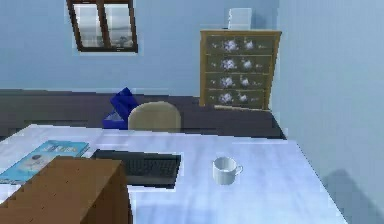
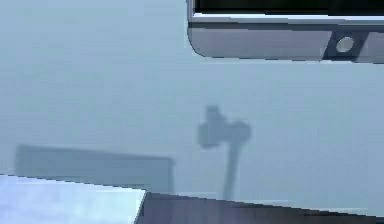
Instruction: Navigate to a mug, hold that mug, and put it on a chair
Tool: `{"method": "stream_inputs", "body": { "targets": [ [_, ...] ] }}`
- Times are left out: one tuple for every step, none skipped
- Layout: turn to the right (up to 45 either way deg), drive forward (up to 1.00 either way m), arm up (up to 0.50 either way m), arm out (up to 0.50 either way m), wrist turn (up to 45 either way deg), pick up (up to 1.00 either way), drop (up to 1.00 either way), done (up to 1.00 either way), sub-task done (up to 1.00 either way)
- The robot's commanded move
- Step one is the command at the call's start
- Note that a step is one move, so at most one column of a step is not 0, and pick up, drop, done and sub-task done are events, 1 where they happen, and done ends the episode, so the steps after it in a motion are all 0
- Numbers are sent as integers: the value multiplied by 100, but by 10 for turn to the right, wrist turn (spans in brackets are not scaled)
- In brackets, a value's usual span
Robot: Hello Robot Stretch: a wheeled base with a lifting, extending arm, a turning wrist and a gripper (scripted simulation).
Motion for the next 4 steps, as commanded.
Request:
{"method": "stream_inputs", "body": {
  "targets": [
    [-450, 0, 0, 0, 0, 0, 0, 0, 0],
    [-300, 0, 0, 0, 0, 0, 0, 0, 0],
    [0, 0, 50, 0, 0, 0, 0, 0, 0],
    [0, 0, 36, 0, 0, 0, 0, 0, 0]
  ]
}}
